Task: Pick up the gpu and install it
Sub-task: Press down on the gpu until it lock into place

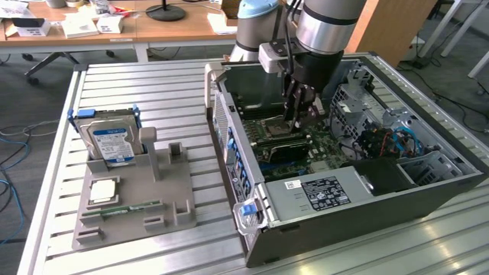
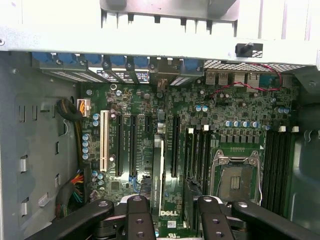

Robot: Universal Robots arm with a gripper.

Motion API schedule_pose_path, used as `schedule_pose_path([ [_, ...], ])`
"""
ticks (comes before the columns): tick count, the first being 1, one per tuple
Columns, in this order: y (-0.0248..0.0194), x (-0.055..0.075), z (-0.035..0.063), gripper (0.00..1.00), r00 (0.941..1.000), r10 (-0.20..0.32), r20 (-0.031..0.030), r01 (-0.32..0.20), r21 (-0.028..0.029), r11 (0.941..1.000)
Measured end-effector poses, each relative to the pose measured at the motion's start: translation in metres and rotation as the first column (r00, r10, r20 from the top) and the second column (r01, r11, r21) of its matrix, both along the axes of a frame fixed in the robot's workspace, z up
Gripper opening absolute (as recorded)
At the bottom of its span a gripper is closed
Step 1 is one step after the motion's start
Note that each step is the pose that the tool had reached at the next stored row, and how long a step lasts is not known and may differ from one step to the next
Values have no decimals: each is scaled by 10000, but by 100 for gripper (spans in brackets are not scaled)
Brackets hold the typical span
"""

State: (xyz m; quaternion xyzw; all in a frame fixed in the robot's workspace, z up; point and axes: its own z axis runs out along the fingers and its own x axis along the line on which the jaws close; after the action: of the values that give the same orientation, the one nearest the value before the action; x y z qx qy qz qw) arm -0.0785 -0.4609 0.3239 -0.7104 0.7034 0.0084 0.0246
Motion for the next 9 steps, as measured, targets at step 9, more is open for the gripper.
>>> schedule_pose_path([
  [9, 0, 0, 0, 11, 10000, 0, -1, 0, 0, 10000],
])
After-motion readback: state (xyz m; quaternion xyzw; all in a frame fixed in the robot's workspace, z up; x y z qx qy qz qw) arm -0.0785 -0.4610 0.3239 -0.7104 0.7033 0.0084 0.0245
